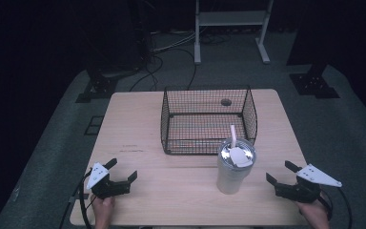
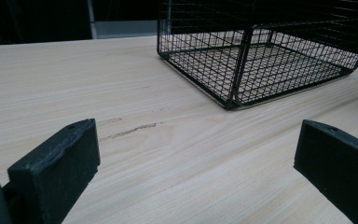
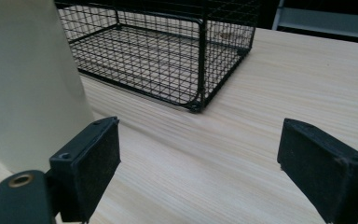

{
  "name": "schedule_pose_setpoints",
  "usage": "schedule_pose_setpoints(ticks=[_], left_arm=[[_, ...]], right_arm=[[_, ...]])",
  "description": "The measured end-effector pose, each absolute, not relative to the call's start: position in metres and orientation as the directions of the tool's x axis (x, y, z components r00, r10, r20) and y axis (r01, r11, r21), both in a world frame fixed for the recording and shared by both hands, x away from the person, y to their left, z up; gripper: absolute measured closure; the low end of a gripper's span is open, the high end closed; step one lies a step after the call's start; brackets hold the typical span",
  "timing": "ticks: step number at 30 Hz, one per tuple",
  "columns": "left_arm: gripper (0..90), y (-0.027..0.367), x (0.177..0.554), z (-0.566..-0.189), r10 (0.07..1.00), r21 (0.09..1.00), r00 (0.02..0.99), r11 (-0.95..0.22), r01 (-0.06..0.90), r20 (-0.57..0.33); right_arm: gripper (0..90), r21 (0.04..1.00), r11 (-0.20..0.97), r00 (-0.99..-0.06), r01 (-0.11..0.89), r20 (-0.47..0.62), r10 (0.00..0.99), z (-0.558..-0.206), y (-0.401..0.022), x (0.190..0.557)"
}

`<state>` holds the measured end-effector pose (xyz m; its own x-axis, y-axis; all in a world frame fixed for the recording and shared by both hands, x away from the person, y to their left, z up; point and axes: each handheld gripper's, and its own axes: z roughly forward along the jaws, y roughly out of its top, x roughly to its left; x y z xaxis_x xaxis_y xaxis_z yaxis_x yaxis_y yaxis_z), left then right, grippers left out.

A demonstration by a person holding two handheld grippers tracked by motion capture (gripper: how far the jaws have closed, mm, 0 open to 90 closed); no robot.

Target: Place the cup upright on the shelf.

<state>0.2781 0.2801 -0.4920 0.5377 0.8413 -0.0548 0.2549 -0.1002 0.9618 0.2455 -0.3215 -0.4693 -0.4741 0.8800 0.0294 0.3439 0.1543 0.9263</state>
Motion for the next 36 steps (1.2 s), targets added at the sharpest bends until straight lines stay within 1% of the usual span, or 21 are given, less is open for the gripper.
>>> schedule_pose_setpoints(ticks=[11, 22, 28, 36], left_arm=[[0.0, 0.28, 0.278, -0.492, 0.842, 0.962, 0.537, -0.097, 0.255, -0.057], [0.0, 0.28, 0.278, -0.492, 0.843, 0.962, 0.535, -0.097, 0.256, -0.057], [0.0, 0.28, 0.278, -0.492, 0.842, 0.962, 0.536, -0.096, 0.256, -0.058], [0.0, 0.28, 0.279, -0.492, 0.843, 0.962, 0.535, -0.097, 0.256, -0.057]], right_arm=[[8.9, 0.931, 0.194, -0.559, 0.308, 0.012, 0.829, -0.455, -0.306, 0.239], [7.2, 0.925, 0.228, -0.619, 0.302, 0.008, 0.785, -0.449, -0.295, 0.24], [4.5, 0.924, 0.252, -0.661, 0.286, 0.001, 0.75, -0.445, -0.289, 0.237], [2.8, 0.918, 0.278, -0.692, 0.281, -0.006, 0.722, -0.442, -0.281, 0.235]])
